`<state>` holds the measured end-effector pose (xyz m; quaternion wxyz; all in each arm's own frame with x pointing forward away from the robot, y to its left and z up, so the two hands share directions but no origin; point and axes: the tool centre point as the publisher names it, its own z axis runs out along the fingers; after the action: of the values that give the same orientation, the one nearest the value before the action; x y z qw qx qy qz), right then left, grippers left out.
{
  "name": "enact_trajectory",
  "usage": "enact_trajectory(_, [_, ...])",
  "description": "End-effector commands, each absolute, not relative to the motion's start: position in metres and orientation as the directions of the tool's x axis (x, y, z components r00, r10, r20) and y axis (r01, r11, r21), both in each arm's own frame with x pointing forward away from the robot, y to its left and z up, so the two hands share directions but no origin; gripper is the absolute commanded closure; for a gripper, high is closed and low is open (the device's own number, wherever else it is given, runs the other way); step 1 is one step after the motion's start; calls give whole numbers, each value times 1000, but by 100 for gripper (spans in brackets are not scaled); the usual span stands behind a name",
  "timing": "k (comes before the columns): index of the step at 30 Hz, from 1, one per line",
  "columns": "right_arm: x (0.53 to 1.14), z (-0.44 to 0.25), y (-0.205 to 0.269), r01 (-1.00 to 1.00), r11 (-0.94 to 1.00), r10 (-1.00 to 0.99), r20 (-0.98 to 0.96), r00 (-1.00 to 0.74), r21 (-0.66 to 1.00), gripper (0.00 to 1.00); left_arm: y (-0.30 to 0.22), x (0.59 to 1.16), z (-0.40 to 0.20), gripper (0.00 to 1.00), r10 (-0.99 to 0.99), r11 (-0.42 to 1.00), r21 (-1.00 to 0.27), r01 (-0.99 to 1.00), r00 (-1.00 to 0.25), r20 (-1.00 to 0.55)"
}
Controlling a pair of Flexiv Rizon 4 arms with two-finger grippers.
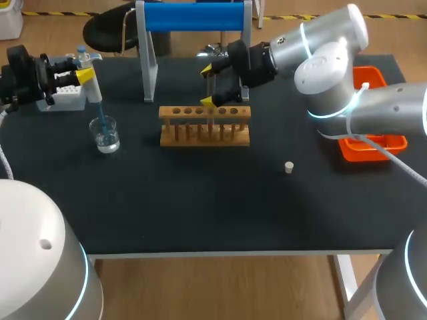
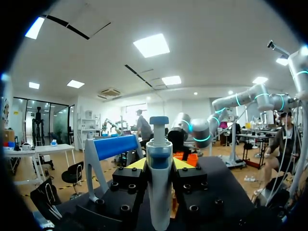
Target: Invert the test tube, pick up the pipette, mount the tip to pipette, aspirate from beaker and dispense into the tube, eject the tip, return the pipette, and cap with the stopper.
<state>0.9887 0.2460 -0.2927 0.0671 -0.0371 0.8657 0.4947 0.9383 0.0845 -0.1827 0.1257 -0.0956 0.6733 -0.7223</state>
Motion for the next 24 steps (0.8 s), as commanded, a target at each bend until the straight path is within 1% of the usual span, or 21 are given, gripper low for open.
enact_trajectory(1, [989,-291,245,-130,511,0,-151,-989,850,0,85,939,-182,100,-307,-62,-997,52,-951,-31])
enact_trajectory(12, [989,-291,245,-130,511,0,-151,-989,850,0,85,938,-180,100,-305,-57,-997,54,-952,-34])
enact_trajectory(24, [989,-291,245,-130,511,0,-151,-989,850,0,81,931,-160,100,-300,-23,-997,74,-952,-63])
